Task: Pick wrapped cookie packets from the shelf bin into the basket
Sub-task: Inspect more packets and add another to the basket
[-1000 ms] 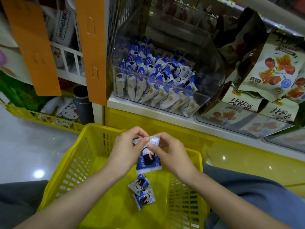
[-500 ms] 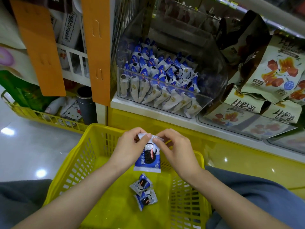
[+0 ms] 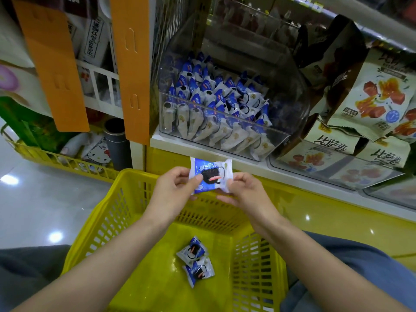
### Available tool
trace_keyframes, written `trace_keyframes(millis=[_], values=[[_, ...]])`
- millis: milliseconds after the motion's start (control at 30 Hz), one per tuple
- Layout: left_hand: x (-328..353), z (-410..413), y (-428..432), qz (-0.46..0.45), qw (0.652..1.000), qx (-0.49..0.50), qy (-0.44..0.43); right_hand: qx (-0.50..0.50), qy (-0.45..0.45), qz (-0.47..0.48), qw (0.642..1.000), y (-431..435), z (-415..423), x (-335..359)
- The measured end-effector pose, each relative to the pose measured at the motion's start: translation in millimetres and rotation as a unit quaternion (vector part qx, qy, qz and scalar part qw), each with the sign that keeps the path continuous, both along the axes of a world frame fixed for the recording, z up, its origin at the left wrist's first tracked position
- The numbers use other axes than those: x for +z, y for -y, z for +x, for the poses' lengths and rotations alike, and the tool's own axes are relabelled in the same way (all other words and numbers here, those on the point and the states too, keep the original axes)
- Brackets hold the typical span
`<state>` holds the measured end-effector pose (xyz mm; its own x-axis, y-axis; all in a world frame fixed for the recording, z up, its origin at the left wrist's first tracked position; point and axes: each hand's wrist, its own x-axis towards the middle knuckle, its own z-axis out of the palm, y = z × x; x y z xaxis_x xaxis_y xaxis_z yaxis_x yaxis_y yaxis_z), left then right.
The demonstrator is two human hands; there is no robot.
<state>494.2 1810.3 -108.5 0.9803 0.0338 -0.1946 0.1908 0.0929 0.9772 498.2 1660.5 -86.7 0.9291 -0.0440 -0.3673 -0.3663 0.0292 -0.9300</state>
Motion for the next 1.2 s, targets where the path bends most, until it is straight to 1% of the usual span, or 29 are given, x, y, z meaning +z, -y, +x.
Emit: trace_keyframes(millis=[67,100,133,167,233,267,333,400,433,467,500,600,633,700,767,900,933,967,1033,1100,1133,1200], values=[[-1.8,3.4,-4.2,0.028,0.999,0.033,0.032,0.097,-0.058,-0.020,0.993,0.1,-3.5,-3.7],[-3.0,4.1,-6.3,0.044,0.997,0.037,0.041,0.150,-0.074,-0.059,0.984,-0.6,-6.1,-6.8],[-4.1,4.2,-7.7,0.059,0.997,0.035,0.046,0.190,-0.070,-0.116,0.972,-1.2,-8.4,-10.5],[-5.1,3.7,-8.6,0.073,0.996,0.027,0.050,0.211,-0.043,-0.192,0.957,-1.6,-10.7,-13.8],[-7.1,3.3,-8.7,0.096,0.993,0.013,0.059,0.214,0.037,-0.342,0.914,-3.1,-15.0,-21.0],[-7.7,3.4,-8.5,0.107,0.992,0.010,0.065,0.209,0.071,-0.380,0.898,-4.0,-17.2,-23.6],[-7.7,3.8,-8.8,0.125,0.989,0.011,0.077,0.196,0.122,-0.402,0.886,-6.8,-20.9,-26.3],[-7.7,3.9,-9.1,0.157,0.983,0.007,0.094,0.181,0.185,-0.432,0.864,-9.7,-21.5,-26.2],[-8.0,3.3,-9.0,0.176,0.979,0.001,0.099,0.175,0.217,-0.442,0.853,-10.6,-20.8,-25.2],[-8.8,2.8,-8.3,0.189,0.977,-0.007,0.099,0.172,0.238,-0.436,0.851,-11.1,-18.8,-24.4],[-9.4,1.9,-7.8,0.190,0.977,-0.017,0.090,0.165,0.247,-0.412,0.861,-11.2,-16.8,-23.6],[-10.5,1.5,-6.2,0.158,0.985,-0.044,0.060,0.114,0.226,-0.300,0.920,-11.9,-10.3,-20.7],[-10.1,1.3,-6.0,0.156,0.985,-0.049,0.061,0.101,0.219,-0.278,0.930,-11.9,-8.3,-19.8],[-9.5,0.9,-5.6,0.153,0.984,-0.057,0.064,0.105,0.207,-0.267,0.935,-11.5,-5.5,-18.2],[-9.8,-0.1,-4.9,0.154,0.984,-0.065,0.062,0.136,0.206,-0.299,0.922,-10.4,-5.0,-17.0],[-10.8,-2.4,-3.1,0.200,0.974,-0.077,0.076,0.185,0.256,-0.399,0.861,-6.9,-5.0,-15.3],[-10.7,-2.5,-3.1,0.205,0.973,-0.081,0.076,0.189,0.265,-0.411,0.852,-6.7,-4.5,-14.3],[-10.2,-2.4,-3.2,0.202,0.973,-0.083,0.074,0.188,0.267,-0.413,0.850,-6.5,-4.1,-13.0],[-9.3,-1.3,-3.2,0.184,0.977,-0.087,0.066,0.172,0.262,-0.392,0.865,-6.3,-3.2,-9.8],[-7.5,-0.1,-2.2,0.141,0.985,-0.086,0.044,0.156,0.264,-0.375,0.875,-5.9,-3.1,-8.3],[-6.1,0.3,-1.6,0.111,0.990,-0.084,0.026,0.156,0.277,-0.381,0.869,-6.0,-3.6,-7.5],[-2.8,1.4,-1.3,0.064,0.994,-0.083,-0.006,0.165,0.321,-0.405,0.840,-6.1,-4.9,-6.7]])
